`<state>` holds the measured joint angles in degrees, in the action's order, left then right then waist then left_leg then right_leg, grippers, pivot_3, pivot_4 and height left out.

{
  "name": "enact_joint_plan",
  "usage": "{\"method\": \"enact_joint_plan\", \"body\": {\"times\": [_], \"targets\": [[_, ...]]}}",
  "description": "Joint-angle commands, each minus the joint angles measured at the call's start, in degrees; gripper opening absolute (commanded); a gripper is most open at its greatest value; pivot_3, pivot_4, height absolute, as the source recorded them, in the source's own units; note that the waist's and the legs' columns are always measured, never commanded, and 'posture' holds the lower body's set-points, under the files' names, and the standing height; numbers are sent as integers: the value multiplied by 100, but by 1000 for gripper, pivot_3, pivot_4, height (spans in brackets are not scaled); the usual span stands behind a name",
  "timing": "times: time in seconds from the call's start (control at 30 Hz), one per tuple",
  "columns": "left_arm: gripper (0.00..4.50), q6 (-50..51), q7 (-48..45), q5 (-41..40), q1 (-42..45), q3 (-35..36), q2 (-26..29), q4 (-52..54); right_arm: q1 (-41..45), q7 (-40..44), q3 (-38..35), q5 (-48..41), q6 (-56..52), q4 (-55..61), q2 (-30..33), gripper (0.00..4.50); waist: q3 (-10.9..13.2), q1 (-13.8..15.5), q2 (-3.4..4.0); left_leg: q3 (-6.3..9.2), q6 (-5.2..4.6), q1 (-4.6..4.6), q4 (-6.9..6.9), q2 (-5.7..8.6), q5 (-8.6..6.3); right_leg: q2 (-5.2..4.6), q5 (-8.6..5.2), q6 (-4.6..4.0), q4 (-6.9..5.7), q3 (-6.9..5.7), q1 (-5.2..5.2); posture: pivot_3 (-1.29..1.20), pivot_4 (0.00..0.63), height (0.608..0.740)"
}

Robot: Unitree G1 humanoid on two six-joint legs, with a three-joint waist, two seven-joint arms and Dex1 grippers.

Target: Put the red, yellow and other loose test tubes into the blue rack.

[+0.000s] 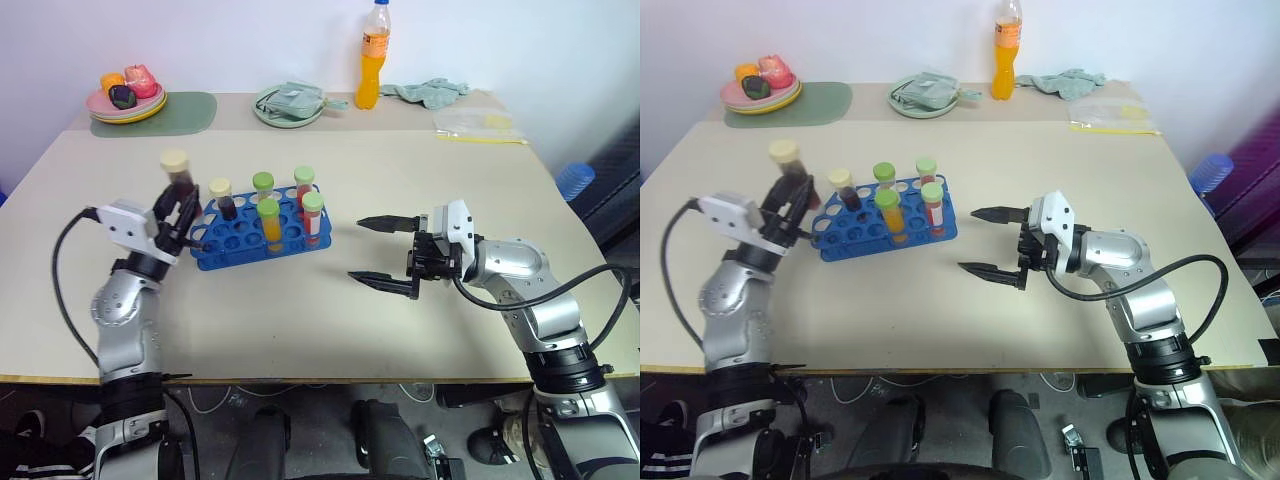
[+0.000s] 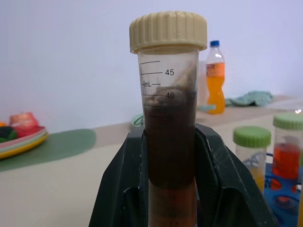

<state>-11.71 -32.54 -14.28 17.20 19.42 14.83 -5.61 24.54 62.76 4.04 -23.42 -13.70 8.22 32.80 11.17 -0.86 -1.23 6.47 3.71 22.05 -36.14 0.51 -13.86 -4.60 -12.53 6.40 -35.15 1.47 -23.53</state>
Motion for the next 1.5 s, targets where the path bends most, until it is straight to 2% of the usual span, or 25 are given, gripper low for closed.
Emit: {"method": "enact_joint_plan", "body": {"times": [0.03, 0.63, 0.87, 1.0, 1.07, 1.1, 1.13, 1.23, 1.27, 1.4, 1.5], "targets": [[728, -245, 14, -67, -40, -186, -8, 32, -60, -65, -156, -40, 74, 248, 82, 4500, 0, 1, 0, 0, 0, 1, -1, 0, 0, 0, 0, 0, 0, 0, 0, 0, 150, 740], [728, -283, 460, 211, -434, -1057, -143, 70, -147, -231, -194, -54, 62, 357, 120, 4500, 0, 17, 1, 1, 0, -1, -1, 0, 0, 0, -1, -1, 1, 0, 2, 0, 150, 740], [728, -385, 512, 85, -615, -942, -171, -23, -159, -218, -223, -34, 140, 318, 153, 4500, 0, 14, 1, 1, 0, -1, 1, 0, 0, 0, -5, -7, 1, 0, 2, 0, 150, 740], [728, -255, 372, -342, -608, -768, -192, -182, -163, -246, -199, -16, 148, 349, 140, 4500, 0, 8, 1, 1, 0, -1, 1, 0, 0, 0, -8, -13, 1, 0, 1, 0, 150, 740], [1767, -203, 157, -474, -679, -788, -89, -178, -144, -249, -190, -8, 155, 336, 133, 4500, 0, 0, 1, 1, 0, -1, 1, -1, 0, 0, -10, -16, 1, 0, 1, 0, 150, 740], [2084, -229, 44, -492, -730, -811, -19, -155, -136, -245, -185, -2, 162, 331, 133, 4500, 0, -3, 1, 1, 0, -2, 2, -1, 0, 0, -10, -17, 1, 0, 1, 0, 150, 740], [2714, -243, 1, -549, -761, -779, 15, -104, -127, -241, -184, -3, 164, 323, 132, 4500, 0, -4, 2, 1, 0, -2, 2, -1, 0, 0, -11, -17, 1, -1, 1, 0, 150, 740], [4237, -269, -28, -624, -814, -682, 136, 34, -107, -206, -186, -1, 183, 279, 145, 4500, 0, 2, 3, 1, 0, -3, 3, -1, 0, 0, -12, -19, 1, 0, 1, 0, 150, 740], [4440, -190, -146, -743, -885, -629, 253, 146, -100, -201, -185, -2, 182, 266, 145, 4500, 0, 4, 3, 1, 0, -3, 3, -1, 0, 0, -12, -19, 1, 0, 1, 0, 150, 740], [4440, 467, -738, -1484, -1250, -308, 883, 628, -118, -100, -214, -32, 210, 167, 198, 4500, 1, -15, 7, 1, 0, -3, 7, -3, -1, 0, -13, -21, 2, 0, -1, 0, 150, 740], [4440, 1201, -1384, -2223, -1639, 82, 1595, 988, -193, 37, -310, -105, 225, 54, 318, 4500, 3, -29, 10, 0, 0, -3, 9, -4, -1, 0, -14, -23, 2, -1, -3, 0, 150, 740]]}}
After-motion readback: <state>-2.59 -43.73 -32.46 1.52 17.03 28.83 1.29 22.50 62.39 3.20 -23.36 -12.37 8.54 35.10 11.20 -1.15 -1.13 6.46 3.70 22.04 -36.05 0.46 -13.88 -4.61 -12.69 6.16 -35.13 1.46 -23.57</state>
